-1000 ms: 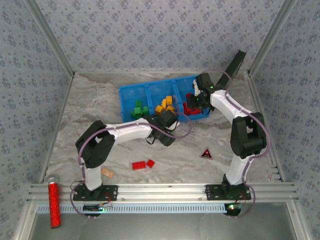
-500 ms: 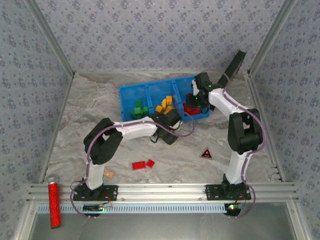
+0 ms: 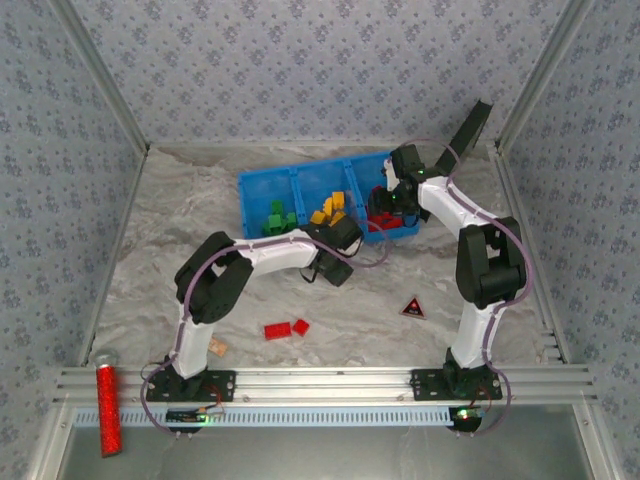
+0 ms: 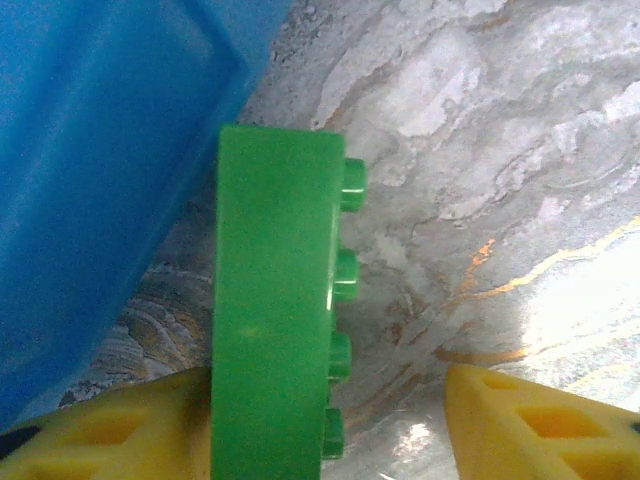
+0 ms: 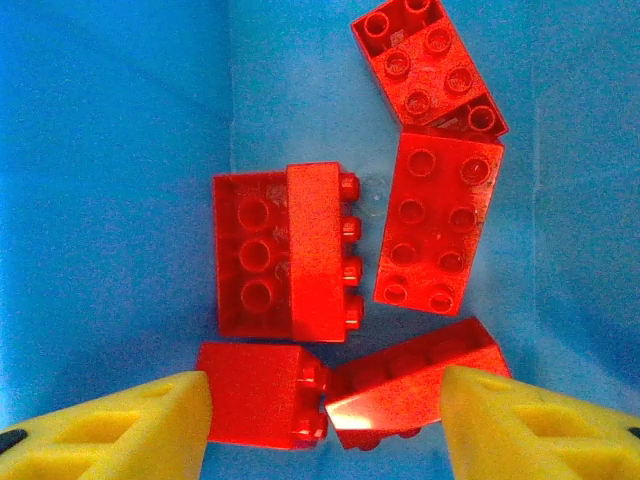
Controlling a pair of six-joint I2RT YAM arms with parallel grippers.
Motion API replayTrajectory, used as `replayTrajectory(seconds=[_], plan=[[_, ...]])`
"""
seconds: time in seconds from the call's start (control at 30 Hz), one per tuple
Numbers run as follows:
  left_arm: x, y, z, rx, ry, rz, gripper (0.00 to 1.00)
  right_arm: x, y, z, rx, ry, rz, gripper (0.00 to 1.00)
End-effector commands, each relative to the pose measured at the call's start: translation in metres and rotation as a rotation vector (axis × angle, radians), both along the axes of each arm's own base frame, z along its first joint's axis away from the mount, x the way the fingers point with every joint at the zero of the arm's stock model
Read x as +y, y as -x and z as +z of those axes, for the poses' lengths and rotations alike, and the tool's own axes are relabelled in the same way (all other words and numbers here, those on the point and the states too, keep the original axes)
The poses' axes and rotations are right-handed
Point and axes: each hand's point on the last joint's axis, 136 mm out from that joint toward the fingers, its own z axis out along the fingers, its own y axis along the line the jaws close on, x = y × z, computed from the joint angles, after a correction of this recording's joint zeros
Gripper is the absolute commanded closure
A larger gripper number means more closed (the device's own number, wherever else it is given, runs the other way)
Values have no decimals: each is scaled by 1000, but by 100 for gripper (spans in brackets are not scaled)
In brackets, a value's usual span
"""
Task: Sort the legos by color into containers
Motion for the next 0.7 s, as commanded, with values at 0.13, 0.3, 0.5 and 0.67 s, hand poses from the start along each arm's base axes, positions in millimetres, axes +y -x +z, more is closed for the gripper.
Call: replayTrajectory(seconds=[0.13,0.3,0.5,0.67], plan=[[6,-1,-10,77,10,55,55,-10,20,37,-47,-3,5,35],[6,6,-14,133,41,64,68,-18,45,64,-87,-18,-23,33],[9,18,5,159,81,48,76,-31,93,81,-113,-57,-86,33],[11,27,44,133,150,3,81,-30,144,61,-58,-152,-178,32]])
